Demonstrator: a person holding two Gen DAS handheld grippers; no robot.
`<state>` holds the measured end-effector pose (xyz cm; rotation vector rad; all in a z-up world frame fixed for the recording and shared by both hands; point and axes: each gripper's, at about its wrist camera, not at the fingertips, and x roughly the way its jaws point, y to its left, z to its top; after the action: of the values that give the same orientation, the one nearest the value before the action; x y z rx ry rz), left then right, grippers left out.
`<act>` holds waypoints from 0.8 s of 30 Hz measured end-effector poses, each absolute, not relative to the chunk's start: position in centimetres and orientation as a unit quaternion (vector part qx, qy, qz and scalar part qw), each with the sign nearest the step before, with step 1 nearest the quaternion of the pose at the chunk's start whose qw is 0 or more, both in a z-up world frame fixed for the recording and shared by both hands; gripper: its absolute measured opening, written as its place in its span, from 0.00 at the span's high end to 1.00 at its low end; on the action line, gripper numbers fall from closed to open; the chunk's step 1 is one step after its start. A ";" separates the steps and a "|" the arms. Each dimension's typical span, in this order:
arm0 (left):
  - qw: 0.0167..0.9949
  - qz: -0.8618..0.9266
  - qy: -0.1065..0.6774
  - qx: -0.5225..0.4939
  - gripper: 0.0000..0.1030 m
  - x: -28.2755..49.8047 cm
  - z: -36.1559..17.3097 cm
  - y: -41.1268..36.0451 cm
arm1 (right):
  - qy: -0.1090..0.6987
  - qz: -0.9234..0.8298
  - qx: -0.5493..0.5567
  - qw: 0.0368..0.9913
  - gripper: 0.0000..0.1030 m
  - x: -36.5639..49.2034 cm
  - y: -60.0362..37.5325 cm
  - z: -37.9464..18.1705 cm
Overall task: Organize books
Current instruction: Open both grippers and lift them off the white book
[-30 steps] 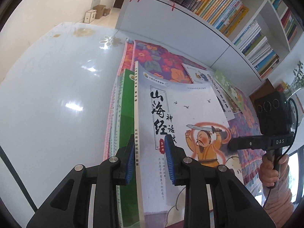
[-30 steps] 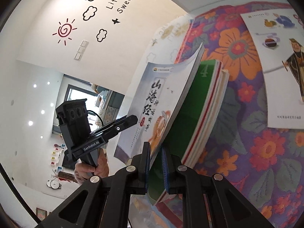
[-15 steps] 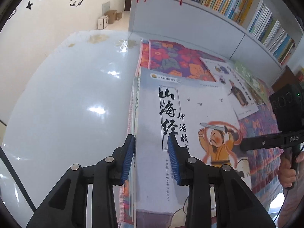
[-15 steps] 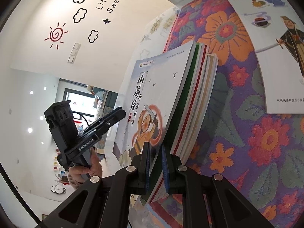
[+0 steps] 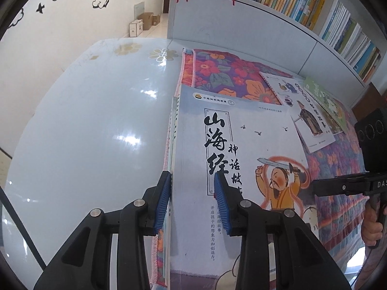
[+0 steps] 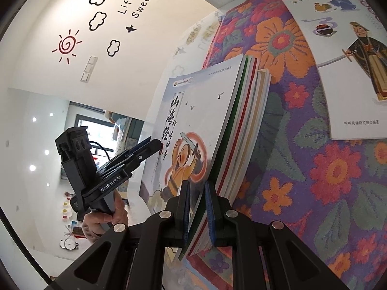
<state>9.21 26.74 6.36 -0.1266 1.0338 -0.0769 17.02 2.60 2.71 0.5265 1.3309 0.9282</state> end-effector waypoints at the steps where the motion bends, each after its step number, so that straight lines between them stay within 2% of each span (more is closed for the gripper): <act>1: 0.866 -0.035 0.494 -0.064 0.68 9.2 6.4 26.8 | 0.589 0.404 0.229 0.661 0.88 17.0 2.5 2.8; 11: 0.884 -0.027 0.461 -0.074 0.68 8.8 9.9 24.3 | 0.586 0.347 0.197 0.706 0.88 15.8 -3.1 3.1; 19: 0.888 -0.083 0.447 -0.066 0.67 11.3 12.2 14.5 | 0.548 0.290 0.259 0.741 0.88 16.3 -13.6 4.4; 24: 0.881 -0.123 0.451 -0.074 0.67 13.5 11.9 6.7 | 0.511 0.228 0.287 0.778 0.79 17.5 -22.7 5.5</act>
<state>13.52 6.72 11.91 -0.1535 0.9398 -0.2560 17.51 -22.66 5.46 0.6200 1.1046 0.4924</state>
